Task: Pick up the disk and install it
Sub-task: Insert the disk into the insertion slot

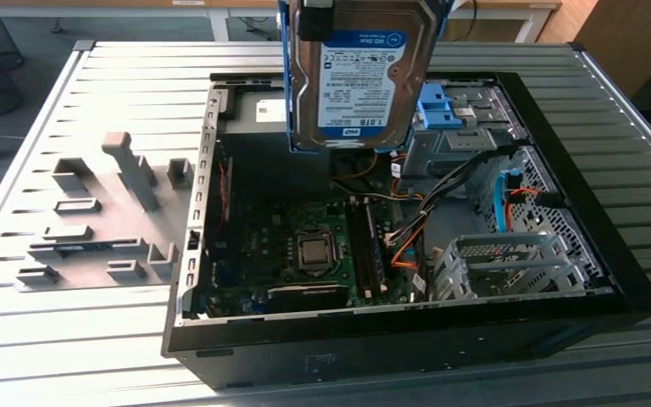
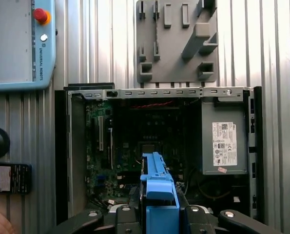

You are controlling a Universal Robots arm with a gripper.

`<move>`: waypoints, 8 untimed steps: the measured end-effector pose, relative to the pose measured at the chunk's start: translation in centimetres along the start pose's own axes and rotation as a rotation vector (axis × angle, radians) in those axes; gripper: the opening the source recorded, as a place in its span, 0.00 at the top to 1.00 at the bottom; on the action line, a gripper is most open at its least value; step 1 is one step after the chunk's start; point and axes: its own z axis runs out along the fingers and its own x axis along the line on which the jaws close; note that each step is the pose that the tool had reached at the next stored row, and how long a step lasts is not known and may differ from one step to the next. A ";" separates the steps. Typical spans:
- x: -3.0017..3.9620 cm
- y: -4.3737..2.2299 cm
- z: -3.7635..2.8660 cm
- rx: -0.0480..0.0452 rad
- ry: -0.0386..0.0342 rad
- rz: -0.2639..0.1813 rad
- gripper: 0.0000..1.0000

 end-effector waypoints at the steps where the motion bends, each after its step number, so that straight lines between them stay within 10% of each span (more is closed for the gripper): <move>1: 0.05 0.00 0.01 0.0025 -0.0092 0.000 0.63; 3: 0.19 -0.01 0.03 0.0066 -0.0243 -0.001 0.63; 8: 0.87 -0.03 0.17 0.0069 -0.0251 -0.004 0.63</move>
